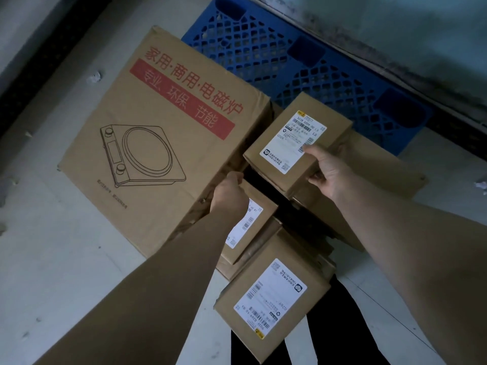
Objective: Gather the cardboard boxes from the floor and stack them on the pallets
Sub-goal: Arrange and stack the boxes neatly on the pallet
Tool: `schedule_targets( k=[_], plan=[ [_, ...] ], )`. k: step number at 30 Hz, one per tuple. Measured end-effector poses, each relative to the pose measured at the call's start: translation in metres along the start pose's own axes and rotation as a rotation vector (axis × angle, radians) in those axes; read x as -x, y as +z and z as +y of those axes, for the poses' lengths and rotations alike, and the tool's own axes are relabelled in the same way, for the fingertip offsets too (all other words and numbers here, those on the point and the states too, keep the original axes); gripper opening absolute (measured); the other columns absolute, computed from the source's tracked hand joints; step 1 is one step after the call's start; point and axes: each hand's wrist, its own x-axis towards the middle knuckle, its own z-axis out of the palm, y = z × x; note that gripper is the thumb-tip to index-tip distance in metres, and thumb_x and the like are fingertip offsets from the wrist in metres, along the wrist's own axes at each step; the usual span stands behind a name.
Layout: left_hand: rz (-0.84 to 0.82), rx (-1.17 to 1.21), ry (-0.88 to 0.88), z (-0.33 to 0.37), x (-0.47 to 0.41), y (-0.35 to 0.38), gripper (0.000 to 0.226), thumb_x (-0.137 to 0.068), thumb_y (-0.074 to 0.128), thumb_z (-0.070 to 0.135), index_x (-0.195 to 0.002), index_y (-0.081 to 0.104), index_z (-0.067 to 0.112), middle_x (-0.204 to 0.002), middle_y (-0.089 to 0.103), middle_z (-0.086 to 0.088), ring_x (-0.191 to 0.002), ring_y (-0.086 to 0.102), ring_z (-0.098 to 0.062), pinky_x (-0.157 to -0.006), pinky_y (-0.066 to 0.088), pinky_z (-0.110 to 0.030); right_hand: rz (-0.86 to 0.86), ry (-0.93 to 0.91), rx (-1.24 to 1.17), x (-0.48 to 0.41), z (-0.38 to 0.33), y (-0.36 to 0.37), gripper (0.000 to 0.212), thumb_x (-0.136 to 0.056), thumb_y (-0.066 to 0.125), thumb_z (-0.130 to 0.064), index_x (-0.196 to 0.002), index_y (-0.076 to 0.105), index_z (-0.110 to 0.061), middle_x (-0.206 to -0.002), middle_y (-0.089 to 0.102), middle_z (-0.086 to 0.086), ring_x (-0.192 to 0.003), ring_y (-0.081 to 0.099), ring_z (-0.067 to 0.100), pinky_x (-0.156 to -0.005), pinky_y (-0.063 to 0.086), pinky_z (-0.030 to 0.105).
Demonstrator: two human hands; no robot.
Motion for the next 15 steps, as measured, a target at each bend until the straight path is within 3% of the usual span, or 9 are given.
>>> schedule_targets(
  k=[2,5,10,13,15],
  plan=[
    [-0.031,-0.007,-0.023,-0.002,-0.002,0.004,0.046,-0.095,0.035,0.004,-0.138,0.045,0.016,-0.136,0.054,-0.001,-0.123,0.052,-0.022,-0.1,0.048,-0.04,-0.019,0.001,0.021,-0.001,0.002,0.002,0.087,-0.056,0.083,-0.032,-0.135,0.046,-0.027,-0.123,0.062,-0.001,-0.12,0.052,0.022,-0.098,0.047,0.048],
    [-0.066,-0.026,-0.054,-0.007,-0.004,0.008,0.047,-0.093,0.037,0.003,-0.137,0.046,0.016,-0.136,0.053,-0.002,-0.121,0.053,-0.023,-0.098,0.049,-0.042,-0.026,-0.007,0.089,0.0,0.002,0.004,0.103,-0.05,0.082,-0.036,-0.142,0.035,-0.03,-0.127,0.059,0.001,-0.123,0.05,0.026,-0.095,0.047,0.056],
    [-0.084,-0.039,-0.078,-0.017,-0.001,0.008,0.05,-0.091,0.037,0.002,-0.137,0.044,0.019,-0.137,0.051,0.0,-0.12,0.052,-0.021,-0.096,0.051,-0.041,-0.035,-0.067,0.136,-0.006,0.004,0.019,0.089,-0.074,0.078,-0.021,-0.145,0.027,-0.033,-0.132,0.055,-0.001,-0.121,0.049,0.025,-0.096,0.043,0.063],
    [-0.083,-0.024,-0.077,-0.023,0.002,0.007,0.05,-0.092,0.037,0.002,-0.138,0.044,0.018,-0.14,0.049,0.001,-0.122,0.051,-0.02,-0.098,0.05,-0.041,-0.031,-0.045,0.129,-0.003,0.007,0.032,0.089,-0.071,0.079,-0.024,-0.144,0.029,-0.034,-0.13,0.056,-0.002,-0.12,0.052,0.027,-0.093,0.045,0.065],
    [-0.085,-0.023,-0.078,-0.028,0.004,0.007,0.05,-0.092,0.036,0.003,-0.139,0.043,0.019,-0.14,0.05,0.001,-0.122,0.051,-0.021,-0.098,0.049,-0.041,-0.017,-0.024,0.129,0.001,0.009,0.035,0.091,-0.063,0.082,-0.032,-0.141,0.034,-0.032,-0.128,0.056,-0.003,-0.118,0.053,0.025,-0.084,0.052,0.059]
  ],
)
